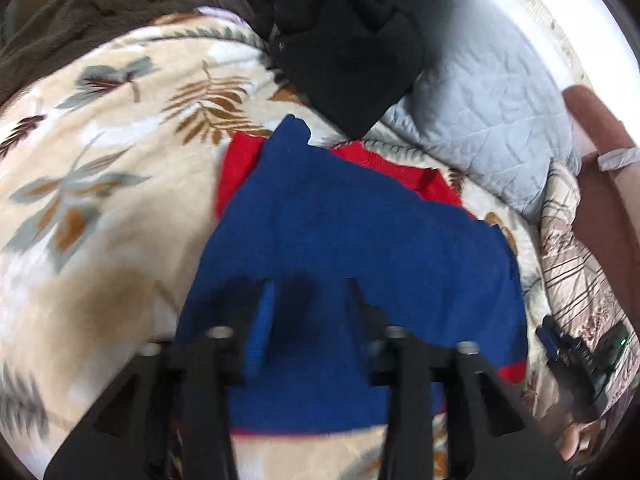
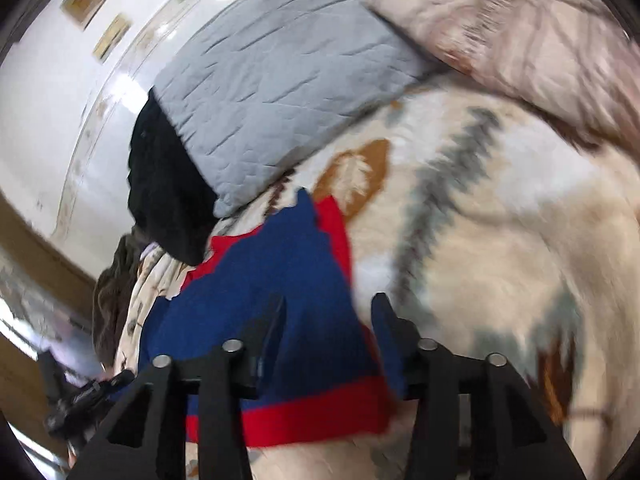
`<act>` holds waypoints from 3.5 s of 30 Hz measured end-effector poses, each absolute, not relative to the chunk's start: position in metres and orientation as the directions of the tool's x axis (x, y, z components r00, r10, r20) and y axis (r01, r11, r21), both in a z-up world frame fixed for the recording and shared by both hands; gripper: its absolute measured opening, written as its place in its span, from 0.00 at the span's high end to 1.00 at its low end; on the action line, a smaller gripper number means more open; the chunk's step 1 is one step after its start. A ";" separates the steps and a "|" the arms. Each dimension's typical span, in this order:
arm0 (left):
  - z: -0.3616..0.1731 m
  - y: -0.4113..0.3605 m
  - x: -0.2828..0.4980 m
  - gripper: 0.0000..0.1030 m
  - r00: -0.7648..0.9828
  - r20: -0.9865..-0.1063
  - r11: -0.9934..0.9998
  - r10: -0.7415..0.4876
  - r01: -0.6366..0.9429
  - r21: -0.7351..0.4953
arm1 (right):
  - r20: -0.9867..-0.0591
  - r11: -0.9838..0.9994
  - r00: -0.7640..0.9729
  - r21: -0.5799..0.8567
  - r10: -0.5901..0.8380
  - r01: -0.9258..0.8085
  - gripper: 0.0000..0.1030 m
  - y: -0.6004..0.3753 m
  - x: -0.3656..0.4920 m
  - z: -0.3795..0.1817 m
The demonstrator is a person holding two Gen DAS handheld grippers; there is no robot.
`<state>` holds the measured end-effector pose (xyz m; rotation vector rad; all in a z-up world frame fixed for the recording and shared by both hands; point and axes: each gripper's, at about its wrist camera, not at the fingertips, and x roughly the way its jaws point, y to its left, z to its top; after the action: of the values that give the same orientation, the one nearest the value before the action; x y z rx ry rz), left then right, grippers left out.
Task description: Fold small clothes
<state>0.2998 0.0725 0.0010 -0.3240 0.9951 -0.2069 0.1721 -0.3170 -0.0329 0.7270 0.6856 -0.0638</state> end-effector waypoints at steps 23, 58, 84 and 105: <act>0.000 0.069 0.280 0.36 0.627 -0.752 0.958 -0.203 -0.030 -0.284 | -0.516 0.813 0.841 0.552 0.159 0.185 0.82 -0.307 0.176 -0.013; -0.008 0.056 0.289 0.18 0.596 -0.794 0.985 -0.118 -0.030 -0.169 | -0.663 0.870 0.736 0.436 0.137 0.230 0.58 -0.284 0.178 -0.025; -0.044 0.084 0.347 0.14 0.507 -0.862 0.989 -0.028 -0.110 -0.097 | -0.685 0.830 0.715 0.475 0.140 0.293 0.87 -0.312 0.281 -0.055; -0.032 0.080 0.326 0.10 0.529 -0.848 0.991 -0.005 -0.113 -0.077 | -0.647 0.892 0.761 0.372 0.049 0.258 0.60 -0.264 0.178 -0.014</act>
<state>0.3262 0.0798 -0.0323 -0.1280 1.0119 0.0646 0.1779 -0.2638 -0.0143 0.4654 0.7029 -0.1182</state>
